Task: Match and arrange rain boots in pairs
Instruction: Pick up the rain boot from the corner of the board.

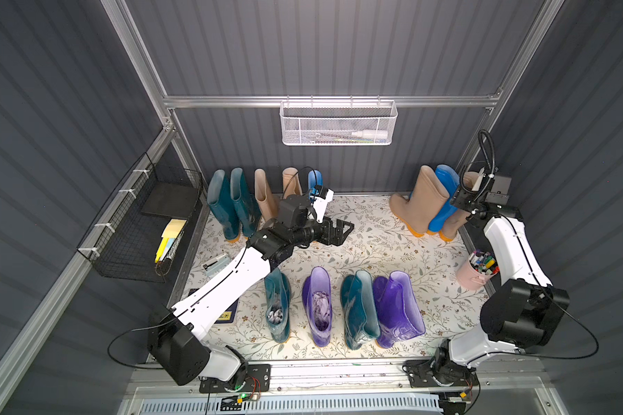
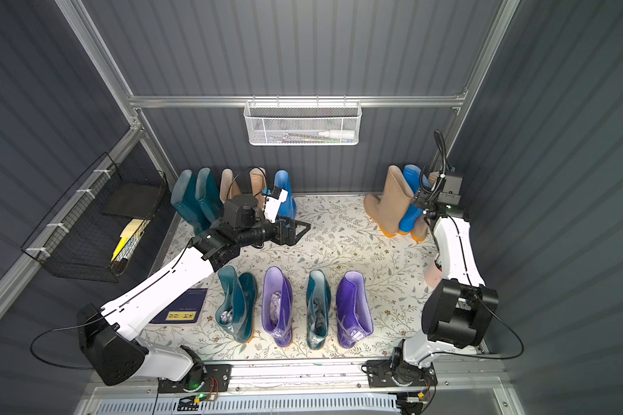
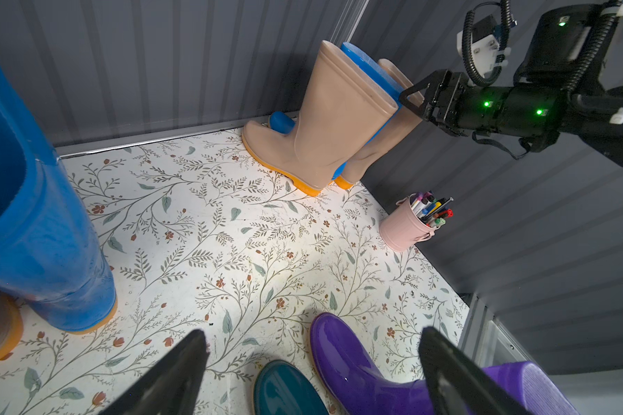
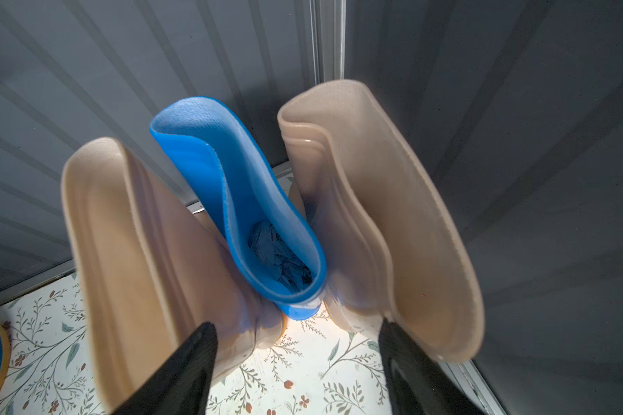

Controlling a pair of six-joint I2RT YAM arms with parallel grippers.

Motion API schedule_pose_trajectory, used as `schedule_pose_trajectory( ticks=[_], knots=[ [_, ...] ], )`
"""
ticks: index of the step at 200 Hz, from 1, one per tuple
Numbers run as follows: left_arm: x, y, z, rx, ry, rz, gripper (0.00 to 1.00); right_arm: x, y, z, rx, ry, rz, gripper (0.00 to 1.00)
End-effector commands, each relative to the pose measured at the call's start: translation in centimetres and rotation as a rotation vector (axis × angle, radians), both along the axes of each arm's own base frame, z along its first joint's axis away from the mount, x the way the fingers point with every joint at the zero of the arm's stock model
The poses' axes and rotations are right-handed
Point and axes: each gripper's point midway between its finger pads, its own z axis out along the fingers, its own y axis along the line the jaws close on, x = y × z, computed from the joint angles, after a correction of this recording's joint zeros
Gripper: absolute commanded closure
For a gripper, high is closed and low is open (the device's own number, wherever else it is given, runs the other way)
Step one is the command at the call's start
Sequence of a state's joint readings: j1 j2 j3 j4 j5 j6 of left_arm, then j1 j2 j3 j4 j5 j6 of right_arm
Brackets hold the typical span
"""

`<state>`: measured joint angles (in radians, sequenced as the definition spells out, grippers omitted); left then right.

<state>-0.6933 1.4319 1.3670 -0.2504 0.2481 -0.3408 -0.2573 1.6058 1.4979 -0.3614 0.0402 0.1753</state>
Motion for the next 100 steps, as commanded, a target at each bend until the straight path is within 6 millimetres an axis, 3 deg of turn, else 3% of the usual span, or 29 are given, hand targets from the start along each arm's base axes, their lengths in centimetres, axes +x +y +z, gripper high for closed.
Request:
schedule_pose_trajectory(
  ticks=[1, 86, 89, 100],
  knots=[
    [0.0, -0.5, 0.6, 0.007, -0.017, -0.019, 0.06, 1.1, -0.1, 0.0, 0.026, -0.023, 0.016, 0.26],
    [0.4, -0.8, -0.5, 0.027, 0.002, -0.02, 0.06, 3.9, 0.5, 0.0, 0.068, -0.048, 0.078, 0.29],
    [0.5, -0.9, 0.9, 0.008, -0.021, -0.019, 0.06, 4.0, 0.5, 0.0, 0.07, -0.051, 0.081, 0.29],
    [0.6, -0.9, 1.1, 0.006, -0.024, -0.019, 0.06, 4.3, 0.6, 0.0, 0.074, -0.055, 0.091, 0.31]
  ],
)
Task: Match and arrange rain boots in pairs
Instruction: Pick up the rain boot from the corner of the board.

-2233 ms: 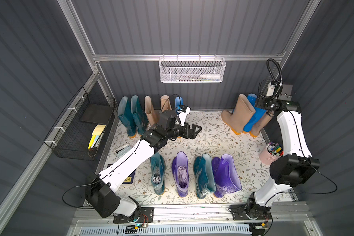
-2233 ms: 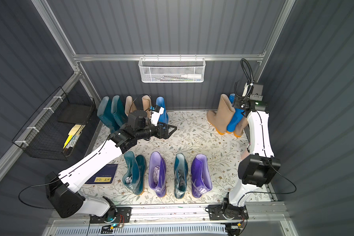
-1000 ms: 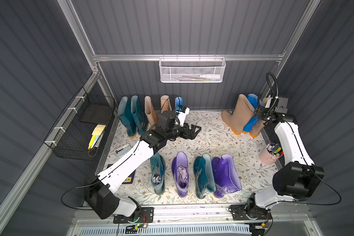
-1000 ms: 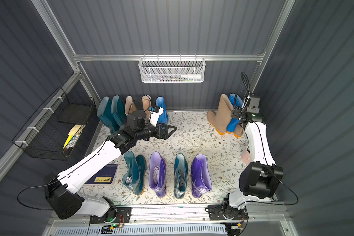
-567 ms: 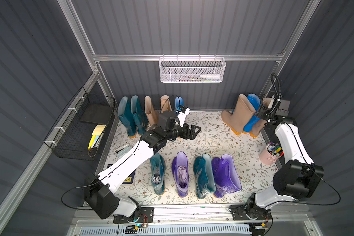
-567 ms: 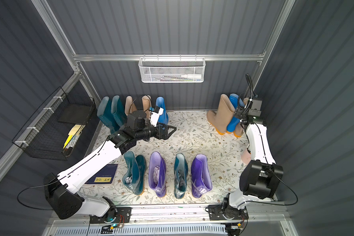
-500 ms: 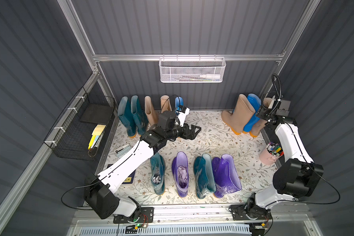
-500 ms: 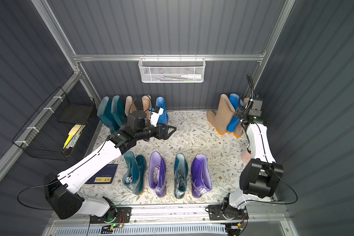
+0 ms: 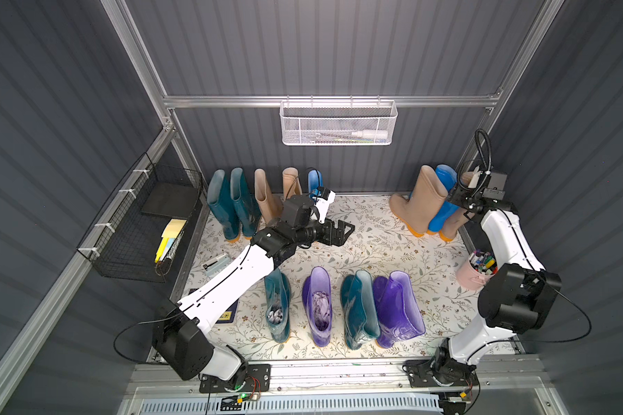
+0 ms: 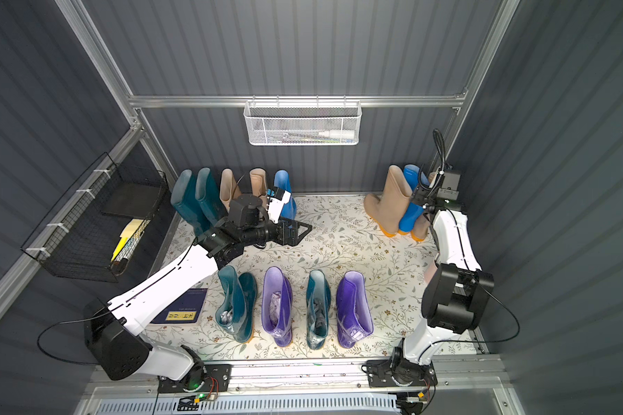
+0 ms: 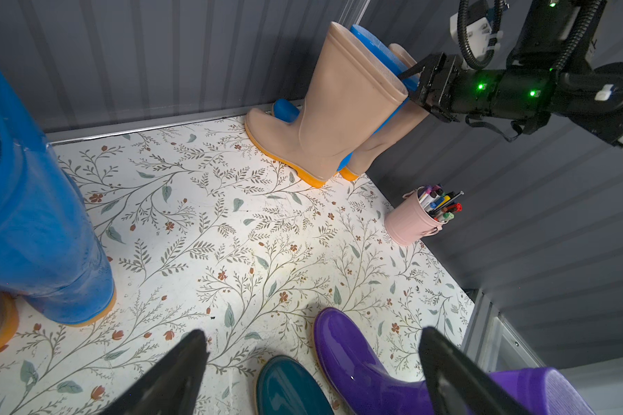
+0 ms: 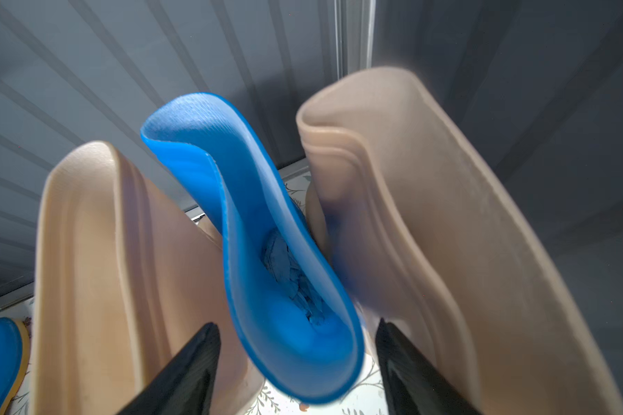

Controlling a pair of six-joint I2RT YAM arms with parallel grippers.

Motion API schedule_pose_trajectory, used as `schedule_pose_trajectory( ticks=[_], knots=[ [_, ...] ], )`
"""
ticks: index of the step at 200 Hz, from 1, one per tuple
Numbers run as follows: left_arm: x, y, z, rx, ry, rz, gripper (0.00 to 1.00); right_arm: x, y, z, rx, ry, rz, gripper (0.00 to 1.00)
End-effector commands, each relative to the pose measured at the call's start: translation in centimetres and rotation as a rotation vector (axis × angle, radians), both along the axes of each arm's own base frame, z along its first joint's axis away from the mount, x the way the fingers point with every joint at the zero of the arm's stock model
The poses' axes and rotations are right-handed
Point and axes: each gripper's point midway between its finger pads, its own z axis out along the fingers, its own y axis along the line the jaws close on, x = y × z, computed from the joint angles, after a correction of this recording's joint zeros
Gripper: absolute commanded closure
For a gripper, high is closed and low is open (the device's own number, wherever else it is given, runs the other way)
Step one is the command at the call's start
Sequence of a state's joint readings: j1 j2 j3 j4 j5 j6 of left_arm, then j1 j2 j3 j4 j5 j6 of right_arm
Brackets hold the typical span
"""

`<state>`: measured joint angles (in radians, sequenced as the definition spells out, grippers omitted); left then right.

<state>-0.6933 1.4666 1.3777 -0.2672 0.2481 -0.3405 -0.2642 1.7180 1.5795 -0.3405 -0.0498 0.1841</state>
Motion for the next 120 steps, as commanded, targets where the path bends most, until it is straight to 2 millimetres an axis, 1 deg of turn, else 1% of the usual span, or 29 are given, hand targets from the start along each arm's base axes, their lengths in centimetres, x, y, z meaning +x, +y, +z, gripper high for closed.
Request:
schedule_pose_trajectory(
  ticks=[1, 29, 65, 75, 87, 91, 97, 103, 113, 120],
  knots=[
    [0.1, -0.5, 2.4, -0.02, -0.054, -0.02, 0.06, 1.3, 0.2, 1.2, 0.018, -0.05, 0.026, 0.31],
    [0.2, -0.6, 2.2, -0.017, -0.05, -0.019, 0.06, 2.0, 0.4, 0.8, 0.026, -0.044, 0.045, 0.4],
    [0.2, -0.7, 2.1, -0.015, -0.047, -0.02, 0.06, 2.5, 0.6, 0.9, 0.034, -0.049, 0.064, 0.58],
    [0.3, -0.7, 2.1, -0.015, -0.049, -0.019, 0.06, 2.6, 0.7, 0.9, 0.038, -0.05, 0.069, 0.65],
    [0.3, -0.7, 2.1, -0.015, -0.048, -0.02, 0.06, 2.5, 0.8, 0.9, 0.044, -0.05, 0.076, 0.76],
    [0.3, -0.7, 2.2, -0.016, -0.049, -0.02, 0.06, 2.5, 0.9, 0.9, 0.047, -0.052, 0.079, 0.8],
    [0.3, -0.7, 2.1, -0.015, -0.046, -0.02, 0.06, 2.5, 1.0, 1.0, 0.052, -0.055, 0.081, 0.9],
    [0.3, -0.8, 2.1, -0.017, -0.048, -0.021, 0.06, 2.5, 1.1, 1.0, 0.061, -0.059, 0.082, 0.96],
    [0.3, -0.9, 2.1, -0.019, -0.045, -0.024, 0.06, 2.4, 1.3, 0.8, 0.071, -0.063, 0.084, 1.0],
    [0.3, -0.9, 2.1, -0.021, -0.044, -0.024, 0.06, 2.4, 1.4, 0.8, 0.077, -0.064, 0.085, 1.0]
  ],
)
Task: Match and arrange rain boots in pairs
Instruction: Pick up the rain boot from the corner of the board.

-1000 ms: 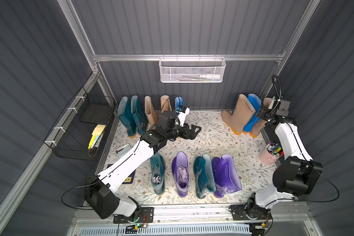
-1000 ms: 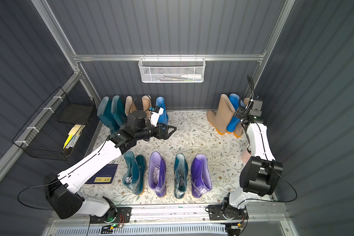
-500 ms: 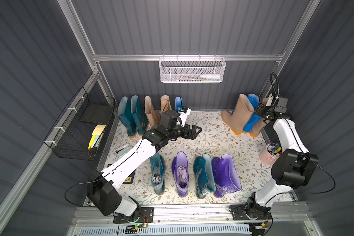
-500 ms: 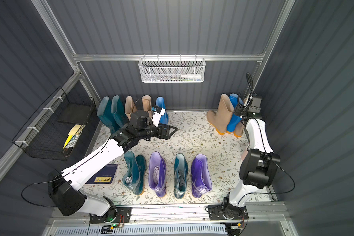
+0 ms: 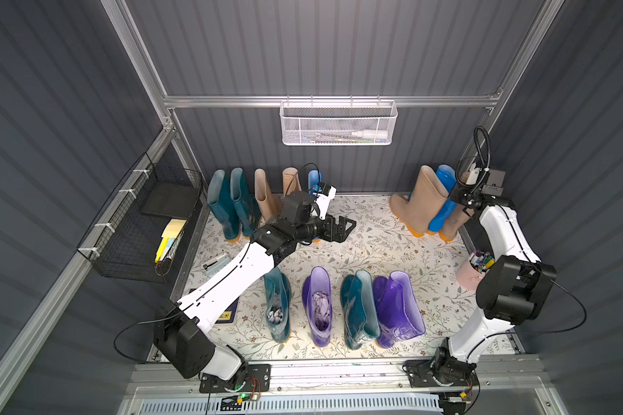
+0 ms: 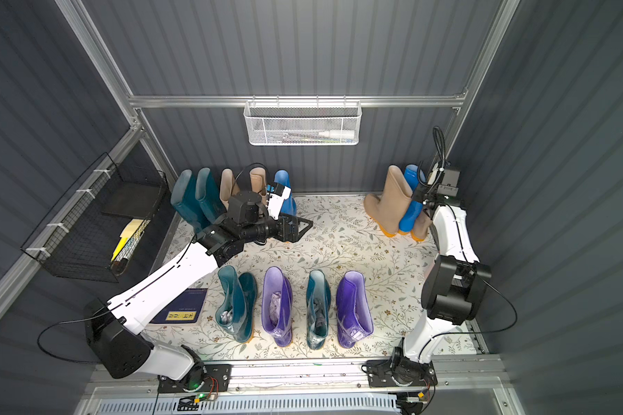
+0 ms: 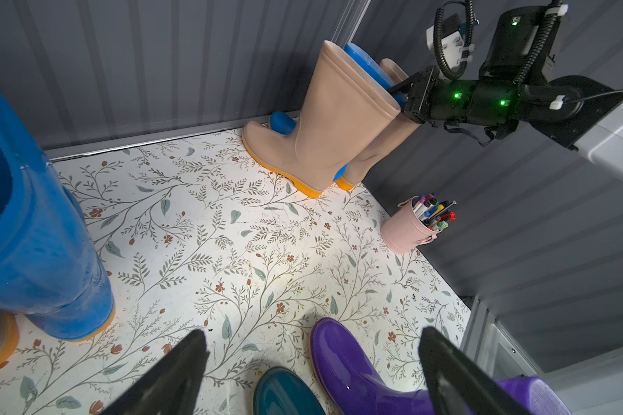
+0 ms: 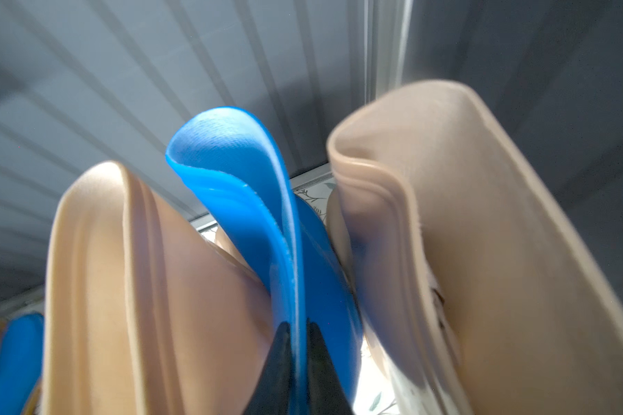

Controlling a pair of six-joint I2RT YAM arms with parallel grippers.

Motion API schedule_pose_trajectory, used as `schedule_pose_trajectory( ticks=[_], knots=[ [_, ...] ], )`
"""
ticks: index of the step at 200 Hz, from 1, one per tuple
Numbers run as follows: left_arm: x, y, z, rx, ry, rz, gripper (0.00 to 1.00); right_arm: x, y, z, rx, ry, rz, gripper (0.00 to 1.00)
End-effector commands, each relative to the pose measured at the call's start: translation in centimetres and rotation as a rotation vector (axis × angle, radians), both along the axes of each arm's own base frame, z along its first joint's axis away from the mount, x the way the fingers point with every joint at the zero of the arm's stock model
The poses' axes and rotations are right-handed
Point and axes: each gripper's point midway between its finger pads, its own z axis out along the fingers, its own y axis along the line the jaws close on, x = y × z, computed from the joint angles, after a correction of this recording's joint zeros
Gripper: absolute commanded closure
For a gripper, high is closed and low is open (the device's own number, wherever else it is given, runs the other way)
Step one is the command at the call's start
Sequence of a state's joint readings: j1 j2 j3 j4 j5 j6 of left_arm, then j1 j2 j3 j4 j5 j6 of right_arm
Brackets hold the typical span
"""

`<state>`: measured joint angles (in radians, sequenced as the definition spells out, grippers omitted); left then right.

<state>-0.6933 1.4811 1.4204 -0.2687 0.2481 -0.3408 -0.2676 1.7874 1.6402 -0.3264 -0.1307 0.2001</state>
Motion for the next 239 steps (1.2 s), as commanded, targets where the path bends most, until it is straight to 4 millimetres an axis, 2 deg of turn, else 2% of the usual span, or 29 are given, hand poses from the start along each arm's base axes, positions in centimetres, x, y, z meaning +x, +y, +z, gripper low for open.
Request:
schedule_pose_trajectory(
  ticks=[1, 53, 87, 134, 166, 239],
  knots=[
    [-0.1, -0.6, 0.8, -0.003, -0.025, -0.024, 0.06, 0.3, 0.7, 1.2, 0.025, -0.046, 0.029, 1.0],
    [-0.2, -1.1, 0.9, -0.007, -0.024, -0.046, 0.06, -1.4, 1.4, 3.5, 0.023, -0.098, 0.022, 1.0],
    [-0.4, -1.3, 1.0, -0.011, -0.021, -0.057, 0.06, -2.8, 1.9, 4.0, 0.027, -0.114, 0.017, 1.0],
    [-0.6, -1.4, 1.3, -0.016, -0.021, -0.061, 0.06, -5.3, 2.8, 6.6, -0.001, -0.18, -0.001, 1.0],
    [-0.6, -1.6, 1.3, -0.014, -0.018, -0.063, 0.06, -7.2, 3.1, 8.8, -0.033, -0.223, -0.014, 1.0],
    [-1.0, -1.7, 1.5, -0.02, -0.016, -0.058, 0.06, -11.5, 4.7, 16.0, -0.079, -0.347, 0.021, 1.0]
  ],
)
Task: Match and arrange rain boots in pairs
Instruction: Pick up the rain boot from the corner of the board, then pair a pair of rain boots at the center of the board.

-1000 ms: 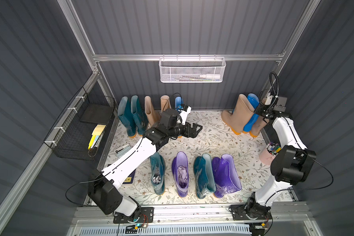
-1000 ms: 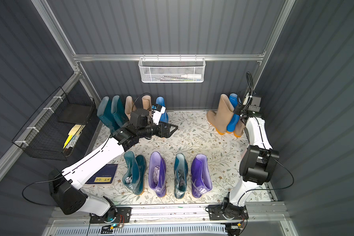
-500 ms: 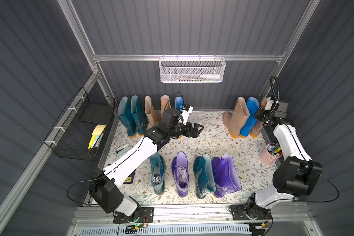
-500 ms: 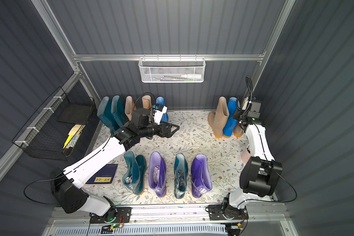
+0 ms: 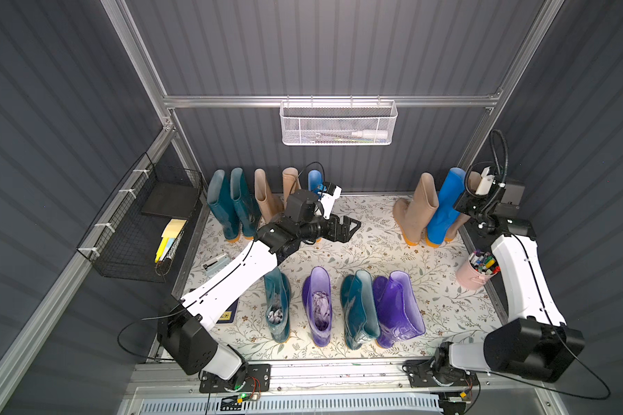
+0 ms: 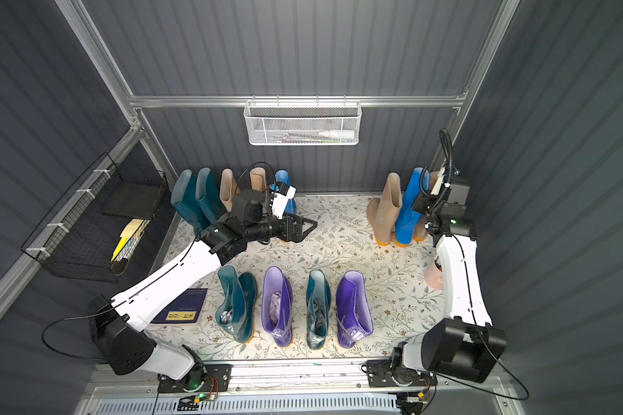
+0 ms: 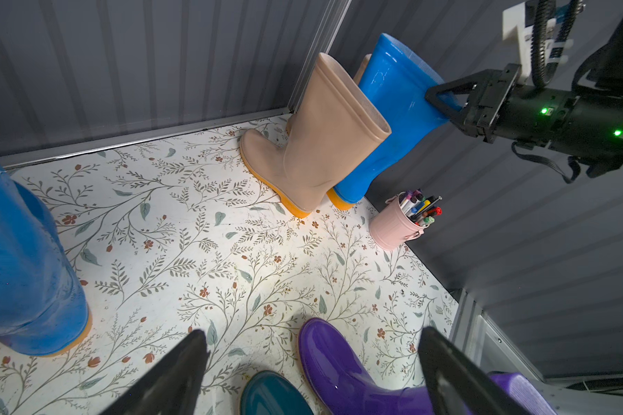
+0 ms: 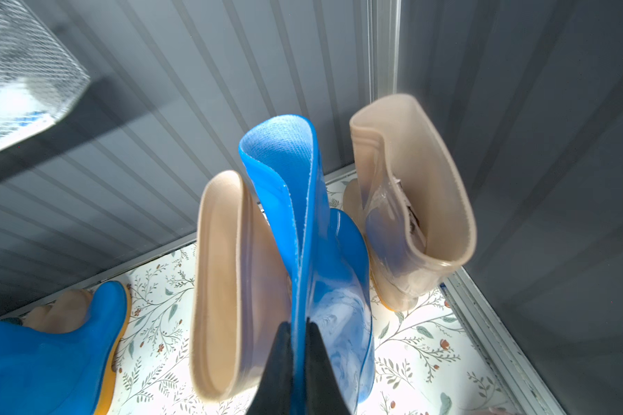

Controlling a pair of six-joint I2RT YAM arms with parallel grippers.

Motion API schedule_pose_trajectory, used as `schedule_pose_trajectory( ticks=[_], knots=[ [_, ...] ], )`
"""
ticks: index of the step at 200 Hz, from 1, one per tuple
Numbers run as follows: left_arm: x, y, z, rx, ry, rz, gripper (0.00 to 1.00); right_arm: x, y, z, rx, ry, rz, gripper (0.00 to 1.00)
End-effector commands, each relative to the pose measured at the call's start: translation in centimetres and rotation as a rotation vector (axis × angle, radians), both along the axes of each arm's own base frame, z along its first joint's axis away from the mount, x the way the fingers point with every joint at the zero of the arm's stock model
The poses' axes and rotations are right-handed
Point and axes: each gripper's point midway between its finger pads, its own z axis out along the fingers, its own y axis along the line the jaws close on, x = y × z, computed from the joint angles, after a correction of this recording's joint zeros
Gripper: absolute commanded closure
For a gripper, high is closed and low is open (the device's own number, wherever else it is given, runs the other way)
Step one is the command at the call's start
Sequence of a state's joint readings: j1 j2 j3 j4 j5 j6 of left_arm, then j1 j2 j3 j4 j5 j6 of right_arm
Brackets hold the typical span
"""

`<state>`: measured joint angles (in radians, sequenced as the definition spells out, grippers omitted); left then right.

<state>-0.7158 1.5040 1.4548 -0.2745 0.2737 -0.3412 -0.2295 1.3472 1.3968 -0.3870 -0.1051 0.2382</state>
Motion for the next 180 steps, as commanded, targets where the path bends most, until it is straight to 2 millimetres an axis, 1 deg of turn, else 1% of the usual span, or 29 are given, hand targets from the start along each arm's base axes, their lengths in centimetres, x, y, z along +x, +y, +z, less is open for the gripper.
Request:
schedule_pose_trajectory(
  ticks=[1, 46, 70, 72, 76, 107, 130, 133, 145, 151, 152, 154, 180],
  knots=[
    [-0.4, -0.3, 1.1, -0.01, -0.019, -0.013, 0.06, -1.3, 0.7, 8.3, -0.07, -0.215, 0.021, 1.0],
    [-0.7, -0.8, 1.3, -0.02, -0.023, -0.029, 0.06, -4.2, 2.6, 13.6, -0.118, -0.303, 0.057, 1.0],
    [-0.7, -0.9, 1.2, -0.016, -0.022, -0.03, 0.06, -5.1, 3.2, 15.9, -0.142, -0.337, 0.064, 1.0],
    [-0.7, -0.9, 1.2, -0.017, -0.022, -0.031, 0.06, -6.1, 3.4, 17.0, -0.147, -0.366, 0.063, 1.0],
    [-0.7, -0.8, 1.2, -0.016, -0.021, -0.031, 0.07, -6.6, 3.6, 17.8, -0.151, -0.385, 0.065, 1.0],
    [-0.8, -0.9, 1.2, -0.02, -0.023, -0.031, 0.06, -9.0, 4.9, 22.0, -0.177, -0.482, 0.087, 1.0],
    [-0.9, -1.0, 1.2, -0.021, -0.024, -0.031, 0.06, -10.2, 6.5, 24.9, -0.191, -0.547, 0.127, 1.0],
    [-0.9, -0.9, 1.3, -0.022, -0.026, -0.031, 0.06, -10.2, 6.7, 24.6, -0.188, -0.529, 0.135, 1.0],
    [-0.9, -0.9, 1.3, -0.021, -0.029, -0.032, 0.06, -10.5, 7.8, 25.5, -0.19, -0.54, 0.171, 1.0],
    [-0.9, -0.9, 1.2, -0.019, -0.028, -0.03, 0.06, -11.1, 8.4, 26.3, -0.194, -0.555, 0.191, 1.0],
    [-0.9, -0.9, 1.3, -0.02, -0.03, -0.03, 0.07, -10.5, 8.5, 25.9, -0.192, -0.543, 0.195, 1.0],
    [-0.9, -0.8, 1.2, -0.019, -0.03, -0.029, 0.06, -10.0, 8.7, 25.8, -0.192, -0.534, 0.203, 1.0],
    [-1.0, -0.6, 1.5, -0.021, -0.04, -0.022, 0.07, -9.5, 11.4, 26.9, -0.206, -0.541, 0.281, 1.0]
  ],
)
